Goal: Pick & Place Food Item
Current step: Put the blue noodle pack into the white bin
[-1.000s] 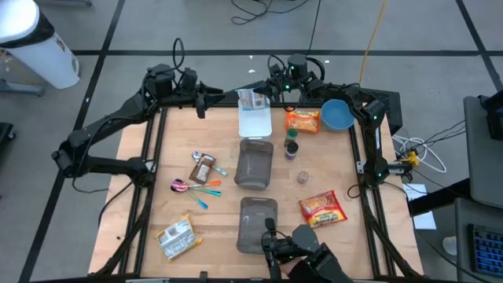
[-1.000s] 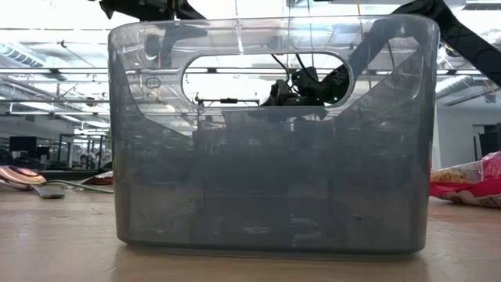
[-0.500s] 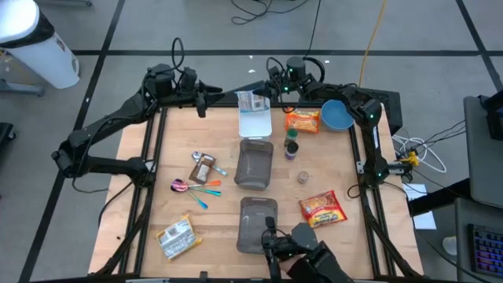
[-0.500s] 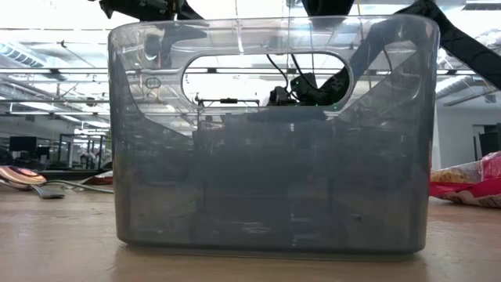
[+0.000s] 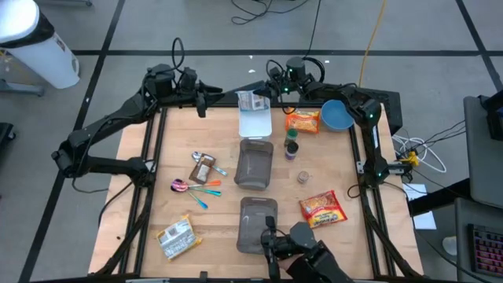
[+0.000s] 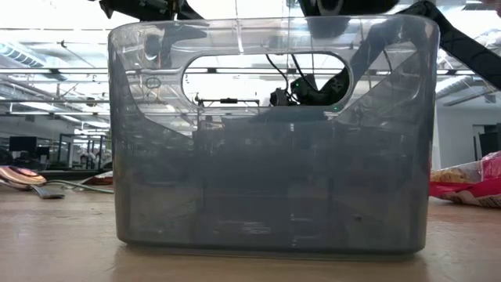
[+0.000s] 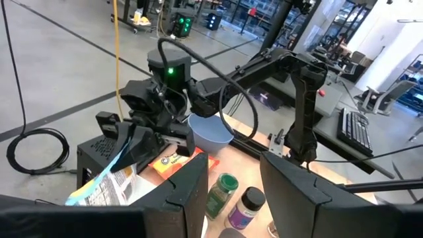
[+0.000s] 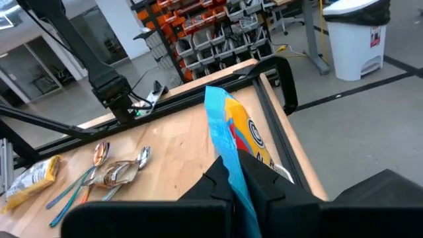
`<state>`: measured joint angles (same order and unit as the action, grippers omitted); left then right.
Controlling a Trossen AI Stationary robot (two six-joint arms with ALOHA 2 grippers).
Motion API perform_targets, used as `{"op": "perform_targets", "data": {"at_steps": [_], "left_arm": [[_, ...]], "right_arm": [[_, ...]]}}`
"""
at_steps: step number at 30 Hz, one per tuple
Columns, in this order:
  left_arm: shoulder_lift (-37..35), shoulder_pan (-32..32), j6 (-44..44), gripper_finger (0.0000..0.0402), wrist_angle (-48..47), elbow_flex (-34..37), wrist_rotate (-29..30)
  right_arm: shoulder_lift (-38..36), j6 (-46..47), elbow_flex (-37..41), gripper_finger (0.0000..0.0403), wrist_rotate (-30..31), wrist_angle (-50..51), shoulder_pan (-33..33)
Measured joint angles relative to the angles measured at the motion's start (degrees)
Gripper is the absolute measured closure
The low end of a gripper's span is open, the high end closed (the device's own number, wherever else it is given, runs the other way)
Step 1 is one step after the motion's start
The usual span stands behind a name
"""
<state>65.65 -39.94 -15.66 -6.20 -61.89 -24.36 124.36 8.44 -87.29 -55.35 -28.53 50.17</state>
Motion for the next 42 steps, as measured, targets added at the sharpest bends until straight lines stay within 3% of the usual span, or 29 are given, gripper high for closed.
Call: {"op": "perform_targets", "data": {"at_steps": [18, 26, 42], "left_arm": [[1.6, 0.0, -0.6, 0.0256, -0.1, 0.0, -0.1], [4.9, 0.0, -2.7, 0.0256, 3.4, 0.0, -5.0], [5.5, -1.7, -4.7, 0.0256, 6.0, 0.0, -6.2]], "right_arm": [[1.2, 0.4, 0.0, 0.0403, 1.5, -0.8, 0.0], [1.2, 0.1, 0.0, 0.0401, 1.5, -0.8, 0.0], [1.2, 1.3, 0.0, 0.032, 3.1, -1.1, 0.0]]}}
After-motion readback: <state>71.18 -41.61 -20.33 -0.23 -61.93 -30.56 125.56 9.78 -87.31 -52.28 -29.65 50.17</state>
